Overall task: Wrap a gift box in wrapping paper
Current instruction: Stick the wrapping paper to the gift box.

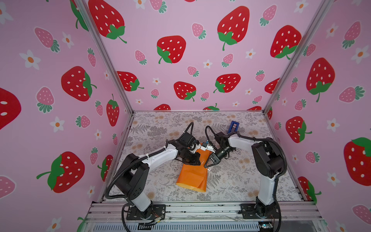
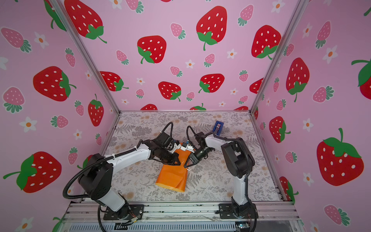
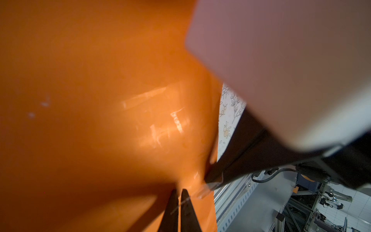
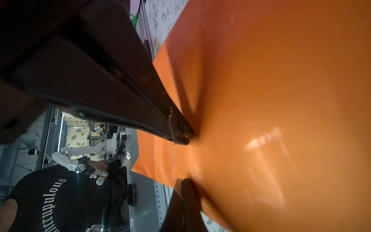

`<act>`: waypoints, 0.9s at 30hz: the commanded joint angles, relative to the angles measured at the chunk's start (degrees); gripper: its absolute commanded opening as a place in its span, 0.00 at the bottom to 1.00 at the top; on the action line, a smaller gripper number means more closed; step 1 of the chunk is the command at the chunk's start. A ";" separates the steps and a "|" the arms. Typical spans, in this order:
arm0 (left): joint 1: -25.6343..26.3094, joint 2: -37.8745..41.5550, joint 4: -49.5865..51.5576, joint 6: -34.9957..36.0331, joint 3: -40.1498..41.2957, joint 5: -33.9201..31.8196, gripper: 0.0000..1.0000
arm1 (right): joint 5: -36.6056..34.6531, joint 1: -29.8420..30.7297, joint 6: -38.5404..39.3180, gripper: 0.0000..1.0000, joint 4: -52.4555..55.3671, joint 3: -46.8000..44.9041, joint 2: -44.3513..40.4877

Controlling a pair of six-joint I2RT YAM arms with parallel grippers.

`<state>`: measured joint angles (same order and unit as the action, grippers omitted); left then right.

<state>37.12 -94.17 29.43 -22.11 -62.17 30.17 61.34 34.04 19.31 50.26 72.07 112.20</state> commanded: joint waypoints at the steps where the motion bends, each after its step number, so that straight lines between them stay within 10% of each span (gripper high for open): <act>1: 0.67 0.52 3.73 -0.53 2.05 -1.96 0.09 | -0.96 -0.39 -0.04 0.00 -0.81 0.15 0.55; 27: -0.03 0.60 -12.26 -16.63 1.45 0.00 0.01 | 0.49 -0.35 0.10 0.00 -0.91 0.44 2.02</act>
<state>37.12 -92.64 20.18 -34.85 -61.39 31.81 62.26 33.85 17.61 50.00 72.07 112.66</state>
